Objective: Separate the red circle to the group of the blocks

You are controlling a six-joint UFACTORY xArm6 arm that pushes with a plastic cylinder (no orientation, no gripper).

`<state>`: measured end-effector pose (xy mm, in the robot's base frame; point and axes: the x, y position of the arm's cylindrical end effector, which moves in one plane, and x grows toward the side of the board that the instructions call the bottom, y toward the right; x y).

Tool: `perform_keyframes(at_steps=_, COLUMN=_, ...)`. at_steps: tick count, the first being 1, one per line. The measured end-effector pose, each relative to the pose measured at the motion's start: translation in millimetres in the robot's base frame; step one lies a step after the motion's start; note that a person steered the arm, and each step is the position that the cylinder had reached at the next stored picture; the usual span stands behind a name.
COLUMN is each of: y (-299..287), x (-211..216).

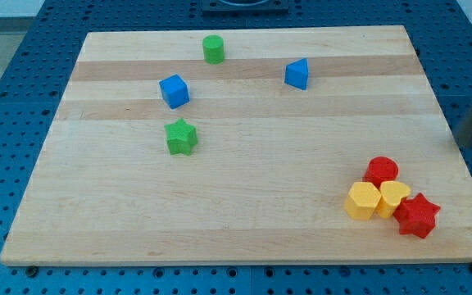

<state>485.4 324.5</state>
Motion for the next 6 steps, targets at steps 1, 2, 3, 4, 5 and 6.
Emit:
perform_keyframes(at_steps=1, y=-27.0, x=92.6)
perform_keyframes(at_steps=2, y=-60.0, x=130.1)
perform_keyframes(at_steps=3, y=-94.8, x=121.2)
perform_keyframes(at_steps=4, y=-100.3, x=90.7)
perform_keyframes(at_steps=5, y=-116.3, x=57.8)
perform_keyframes(at_steps=6, y=-159.3, x=54.3)
